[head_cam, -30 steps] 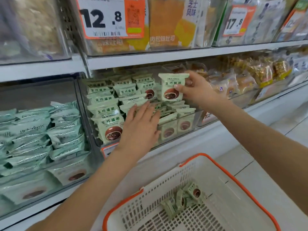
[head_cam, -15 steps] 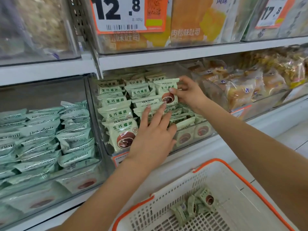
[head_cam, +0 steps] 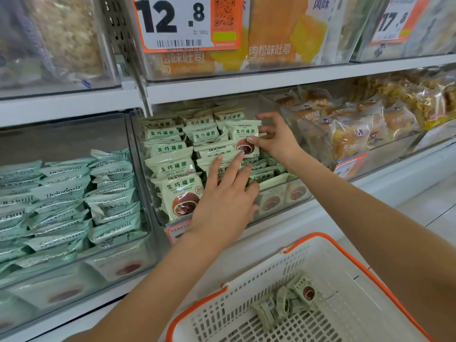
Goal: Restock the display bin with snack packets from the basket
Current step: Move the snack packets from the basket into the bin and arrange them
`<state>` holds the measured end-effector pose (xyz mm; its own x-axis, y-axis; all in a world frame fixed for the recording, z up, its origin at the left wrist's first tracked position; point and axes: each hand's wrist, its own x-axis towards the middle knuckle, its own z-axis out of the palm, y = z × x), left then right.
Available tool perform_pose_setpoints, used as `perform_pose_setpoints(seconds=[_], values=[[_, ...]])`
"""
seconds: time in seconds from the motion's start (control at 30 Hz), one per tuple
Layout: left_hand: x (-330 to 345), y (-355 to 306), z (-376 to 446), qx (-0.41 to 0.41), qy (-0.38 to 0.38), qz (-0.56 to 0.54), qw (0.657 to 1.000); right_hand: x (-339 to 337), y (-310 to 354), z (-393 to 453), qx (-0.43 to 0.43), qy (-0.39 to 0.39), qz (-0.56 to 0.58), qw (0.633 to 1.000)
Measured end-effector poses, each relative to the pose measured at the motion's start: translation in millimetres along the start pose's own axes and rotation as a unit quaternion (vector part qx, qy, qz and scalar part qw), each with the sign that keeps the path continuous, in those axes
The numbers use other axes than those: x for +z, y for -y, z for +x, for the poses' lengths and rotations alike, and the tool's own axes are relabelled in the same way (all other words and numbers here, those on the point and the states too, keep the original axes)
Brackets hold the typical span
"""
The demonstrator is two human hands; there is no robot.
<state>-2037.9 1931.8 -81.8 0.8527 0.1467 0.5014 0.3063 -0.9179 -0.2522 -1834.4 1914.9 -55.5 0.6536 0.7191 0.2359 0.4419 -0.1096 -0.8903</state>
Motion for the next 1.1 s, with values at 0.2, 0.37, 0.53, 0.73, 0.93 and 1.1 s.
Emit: perform_pose_setpoints(seconds=[0.2, 0.37, 0.53, 0.73, 0.93, 1.1], values=[[-1.1, -0.9, 0.1, -0.003, 0.004, 0.000, 1.000, 0.4, 2.1, -1.8, 0.009, 0.001, 0.043, 0.999], [-1.0, -1.1, 0.3, -0.003, 0.008, 0.001, 1.000, 0.5, 4.1, 0.4, -0.007, -0.005, 0.042, 0.999], [-0.7, -1.7, 0.2, -0.003, 0.008, 0.008, 1.000, 0.9, 3.3, -1.9, -0.043, 0.026, 0.000, 0.999], [-1.1, -1.9, -1.2, 0.007, -0.014, 0.012, 1.000, -5.4, 10.6, -0.9, -0.025, 0.026, -0.059, 0.998], [-0.3, -16.7, -6.0, 0.073, -0.112, -0.037, 0.990, -31.3, 24.0, -41.8, -0.146, -0.128, -0.129, 0.972], [16.1, -53.2, -19.6, 0.152, -0.130, -0.090, 0.976, -39.4, -35.8, -138.7, -0.139, -0.329, -0.090, 0.930]])
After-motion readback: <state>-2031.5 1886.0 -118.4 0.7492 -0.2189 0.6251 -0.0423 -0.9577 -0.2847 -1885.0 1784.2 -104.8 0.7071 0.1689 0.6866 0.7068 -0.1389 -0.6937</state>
